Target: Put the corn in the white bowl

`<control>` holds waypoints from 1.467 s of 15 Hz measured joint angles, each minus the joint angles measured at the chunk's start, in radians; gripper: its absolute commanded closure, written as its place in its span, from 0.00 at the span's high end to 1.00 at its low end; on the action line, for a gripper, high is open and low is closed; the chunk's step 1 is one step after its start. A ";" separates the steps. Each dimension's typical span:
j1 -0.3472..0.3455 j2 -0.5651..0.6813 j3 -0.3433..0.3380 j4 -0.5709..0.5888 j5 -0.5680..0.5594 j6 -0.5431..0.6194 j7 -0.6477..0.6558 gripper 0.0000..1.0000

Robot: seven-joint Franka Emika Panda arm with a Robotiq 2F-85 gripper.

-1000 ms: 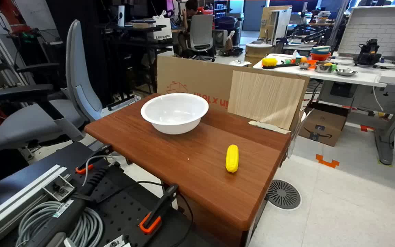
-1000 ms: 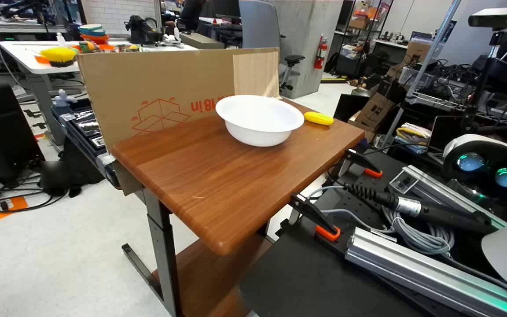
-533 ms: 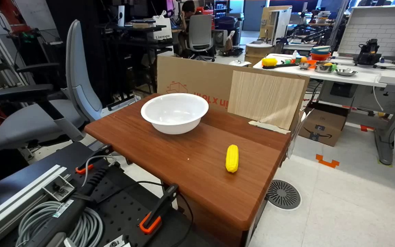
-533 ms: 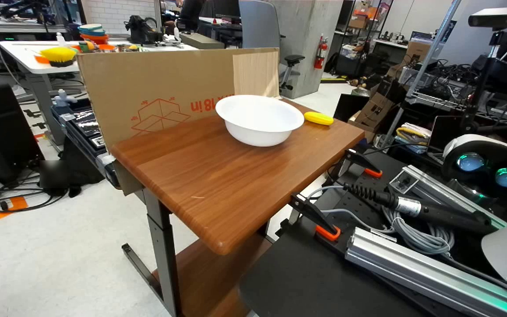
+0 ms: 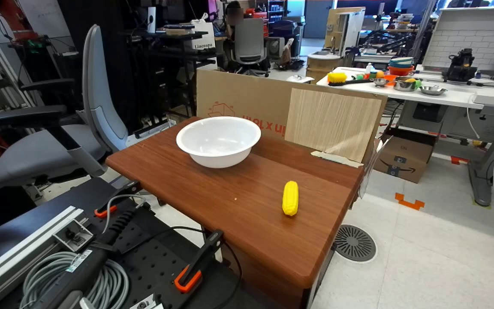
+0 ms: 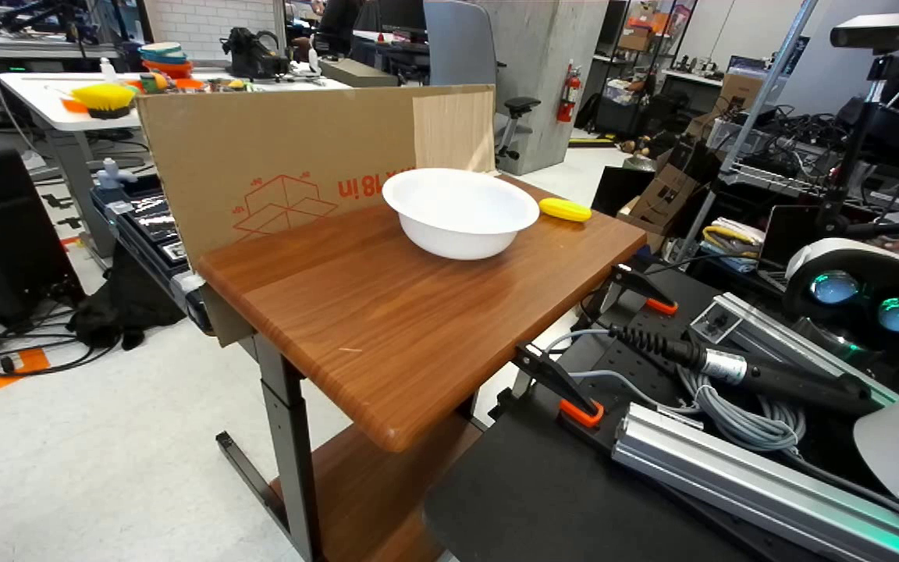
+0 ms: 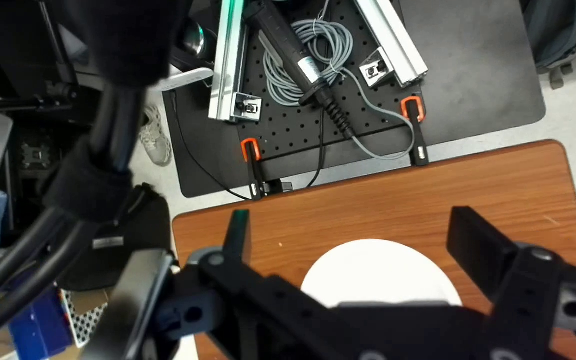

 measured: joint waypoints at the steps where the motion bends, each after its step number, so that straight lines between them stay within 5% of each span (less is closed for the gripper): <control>1: -0.018 0.017 -0.035 0.000 0.000 0.011 0.003 1.00; 9: -0.155 0.172 -0.281 -0.062 0.050 0.406 -0.003 1.00; 12: -0.158 0.227 -0.299 -0.093 0.037 0.544 0.005 1.00; 18: -0.155 0.243 -0.299 -0.095 0.036 0.551 0.005 1.00; 22: -0.150 0.255 -0.298 -0.123 -0.023 0.660 -0.095 1.00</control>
